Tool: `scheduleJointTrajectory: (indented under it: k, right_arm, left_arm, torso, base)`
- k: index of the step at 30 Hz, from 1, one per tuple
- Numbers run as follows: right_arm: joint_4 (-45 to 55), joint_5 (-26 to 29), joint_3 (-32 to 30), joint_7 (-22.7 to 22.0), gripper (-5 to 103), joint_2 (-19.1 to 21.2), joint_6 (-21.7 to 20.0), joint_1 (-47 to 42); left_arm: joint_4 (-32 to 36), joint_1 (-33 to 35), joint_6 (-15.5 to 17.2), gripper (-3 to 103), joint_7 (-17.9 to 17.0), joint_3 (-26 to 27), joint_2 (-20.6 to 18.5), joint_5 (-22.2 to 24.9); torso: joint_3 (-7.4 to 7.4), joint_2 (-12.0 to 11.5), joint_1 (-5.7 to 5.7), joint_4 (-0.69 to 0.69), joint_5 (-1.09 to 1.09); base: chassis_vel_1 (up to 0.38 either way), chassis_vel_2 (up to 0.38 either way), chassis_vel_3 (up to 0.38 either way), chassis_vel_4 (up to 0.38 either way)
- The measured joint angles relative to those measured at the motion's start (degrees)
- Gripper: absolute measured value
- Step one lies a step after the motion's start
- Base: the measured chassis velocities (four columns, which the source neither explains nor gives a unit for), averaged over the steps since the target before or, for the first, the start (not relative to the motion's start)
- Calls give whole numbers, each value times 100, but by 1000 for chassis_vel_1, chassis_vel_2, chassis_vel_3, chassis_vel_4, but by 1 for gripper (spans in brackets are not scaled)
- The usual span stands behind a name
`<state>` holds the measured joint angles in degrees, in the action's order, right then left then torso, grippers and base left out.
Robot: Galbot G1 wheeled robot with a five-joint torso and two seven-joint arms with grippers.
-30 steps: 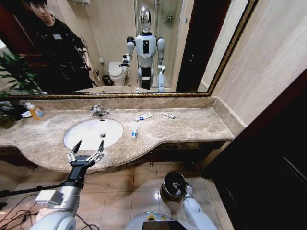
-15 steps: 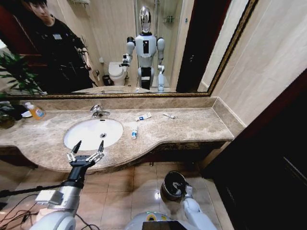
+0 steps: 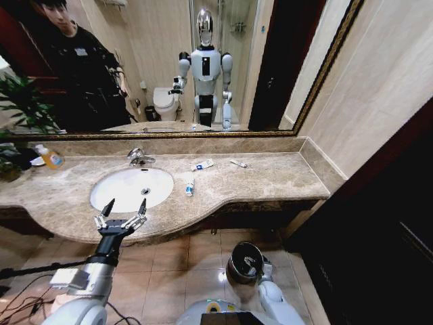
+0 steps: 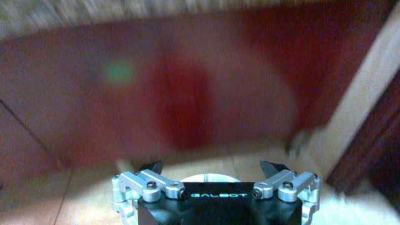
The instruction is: Pick up the trash from the sink and place it in the trash bin.
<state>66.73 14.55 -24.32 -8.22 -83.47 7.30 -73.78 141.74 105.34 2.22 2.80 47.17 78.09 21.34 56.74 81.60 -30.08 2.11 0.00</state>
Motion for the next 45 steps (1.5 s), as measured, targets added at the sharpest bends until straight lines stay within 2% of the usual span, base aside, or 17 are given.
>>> scheduleJointTrajectory:
  k: [2,4,7,8,10,12,15,20,25,28,29,31,39,40,42,43,45]
  right_arm:
    - [471,-341,0,-207,100,-18,230,-182]
    - [720,-411,2,-234,100,-25,247,-279]
    - [2181,-514,61,-184,100,-35,3,-803]
    - [2181,-514,61,-184,100,-35,3,-803]
    - [3061,-673,112,-125,100,-38,-150,-1085]
    - [3238,-739,129,-118,100,-34,-162,-1133]
    - [4081,-1163,244,-110,100,-8,-175,-1268]
    - [4689,-1233,412,-112,100,24,-429,-1118]
    - [4761,-1142,541,-57,100,85,-728,-773]
    - [4692,-946,690,225,100,240,-1110,-339]
    - [4692,-946,690,225,100,240,-1110,-339]
    - [4517,-800,776,394,100,391,-1324,56]
    - [3688,-434,834,613,100,905,-1648,1241]
    - [3412,-378,829,707,100,1053,-1731,1509]
    - [2968,-298,765,1181,100,1283,-1825,1930]
    - [2968,-298,765,1181,100,1283,-1825,1930]
    - [2438,-13,715,1779,100,1535,-1998,2488]
  left_arm:
    - [0,0,0,100,0,0,0,0]
    - [0,0,0,100,0,0,0,0]
    - [0,0,0,100,1,0,0,1]
    - [0,0,0,100,1,0,0,1]
    - [0,0,0,100,0,0,0,0]
    - [0,0,0,100,0,0,0,0]
    - [0,0,0,100,0,0,0,0]
    - [0,0,0,100,0,0,-1,0]
    - [0,0,0,100,0,0,0,0]
    - [0,0,0,100,1,0,0,0]
    - [0,0,0,100,1,0,0,0]
    - [0,0,0,100,0,0,0,0]
    - [0,0,0,100,-1,1,0,0]
    - [0,0,0,100,-1,0,0,0]
    - [0,0,0,100,0,0,0,0]
    - [0,0,0,100,0,0,0,0]
    - [0,0,0,100,0,0,0,0]
  torso:
    - [0,0,0,0,0]
    - [0,0,0,0,0]
    - [0,0,-1,0,-1]
    - [0,0,-1,0,-1]
    - [0,1,-1,0,-1]
    - [0,1,-1,0,-1]
    - [0,1,-1,0,-1]
    - [0,1,-1,0,-1]
    - [0,1,-1,0,-1]
    - [0,0,-1,0,0]
    - [0,0,-1,0,0]
    - [0,1,-1,0,0]
    - [1,-1,-1,0,0]
    - [1,-1,-1,1,1]
    - [1,-1,-1,0,2]
    - [1,-1,-1,0,2]
    - [2,-1,-1,0,1]
  base:
    - [0,0,0,0]
    - [0,0,0,0]
    - [0,0,0,0]
    - [0,0,0,0]
    - [0,0,0,0]
    - [0,0,0,0]
    - [0,0,0,0]
    - [0,0,0,0]
    - [0,0,0,0]
    - [0,0,0,0]
    - [0,0,0,0]
    - [0,0,0,0]
    - [0,0,0,0]
    - [0,0,0,0]
    - [0,0,0,0]
    - [0,0,0,0]
    - [0,0,0,0]
